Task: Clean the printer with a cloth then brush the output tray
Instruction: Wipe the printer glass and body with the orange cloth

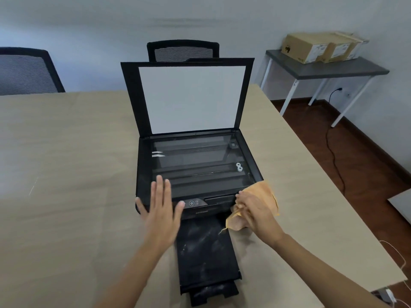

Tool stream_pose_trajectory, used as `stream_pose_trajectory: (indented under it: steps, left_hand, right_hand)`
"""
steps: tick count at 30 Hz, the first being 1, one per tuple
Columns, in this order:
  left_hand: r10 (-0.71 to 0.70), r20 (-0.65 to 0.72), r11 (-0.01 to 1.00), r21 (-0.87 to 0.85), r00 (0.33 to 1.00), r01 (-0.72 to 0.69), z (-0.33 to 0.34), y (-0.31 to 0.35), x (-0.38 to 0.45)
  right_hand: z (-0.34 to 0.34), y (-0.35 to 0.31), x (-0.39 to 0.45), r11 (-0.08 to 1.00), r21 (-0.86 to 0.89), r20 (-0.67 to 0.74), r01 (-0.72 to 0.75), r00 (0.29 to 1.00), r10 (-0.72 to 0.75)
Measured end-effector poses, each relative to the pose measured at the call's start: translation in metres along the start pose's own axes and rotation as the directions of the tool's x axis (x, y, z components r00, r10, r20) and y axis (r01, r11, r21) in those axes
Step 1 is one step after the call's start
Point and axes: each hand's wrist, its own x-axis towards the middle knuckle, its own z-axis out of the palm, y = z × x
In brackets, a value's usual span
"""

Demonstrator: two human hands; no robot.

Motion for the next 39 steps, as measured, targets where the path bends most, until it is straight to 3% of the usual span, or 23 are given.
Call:
stream_pose_trajectory:
  steps: [2, 6, 9, 13, 19, 22, 28, 30, 35, 39]
  left_hand:
    - [-0.055, -0.046, 0.998, -0.035, 0.997, 0.053, -0.007, -0.016, 0.009]
    - [-0.127, -0.067, 0.989, -0.081, 0.990, 0.121, -0.011, -0.036, 0.019]
    - [-0.154, -0.058, 0.985, -0.094, 0.986, 0.148, -0.011, -0.042, 0.024]
    - [-0.164, -0.055, 0.983, -0.094, 0.985, 0.158, -0.004, -0.044, 0.029]
    - [-0.203, -0.072, 0.970, -0.150, 0.976, 0.191, 0.000, -0.043, 0.029]
    - [-0.223, -0.063, 0.959, -0.192, 0.973, 0.208, -0.002, -0.043, 0.033]
    - [-0.246, -0.061, 0.963, -0.128, 0.967, 0.237, 0.002, -0.042, 0.036]
    - [-0.248, -0.054, 0.964, -0.113, 0.967, 0.241, 0.002, -0.042, 0.036]
    - [-0.255, -0.037, 0.964, -0.092, 0.966, 0.251, 0.002, -0.041, 0.036]
    - [-0.253, -0.029, 0.963, -0.105, 0.967, 0.249, 0.002, -0.041, 0.036]
  right_hand:
    - [0.003, 0.000, 0.001, 0.995, -0.097, -0.080, -0.034, 0.996, 0.027]
    - [0.006, -0.009, 0.000, 0.990, -0.073, -0.281, -0.122, 0.955, 0.097]
    - [-0.001, -0.018, 0.010, 0.993, 0.019, -0.271, -0.117, 0.955, 0.117]
    - [-0.012, -0.025, 0.029, 0.963, 0.147, -0.248, -0.227, 0.934, 0.259]
    - [0.005, -0.011, 0.013, 0.966, -0.227, -0.274, -0.126, 0.960, 0.061]
    - [0.004, -0.008, 0.003, 0.930, -0.366, -0.179, -0.044, 0.984, -0.024]
    - [0.001, -0.010, 0.016, 0.953, -0.298, -0.058, 0.045, 0.996, -0.065]
    - [-0.004, -0.014, 0.025, 0.975, -0.223, -0.074, -0.013, 0.997, -0.004]
    - [-0.018, -0.028, 0.056, 0.912, 0.025, -0.034, -0.409, 0.912, 0.410]
    - [-0.021, -0.032, 0.063, 0.917, -0.030, 0.032, -0.397, 0.917, 0.398]
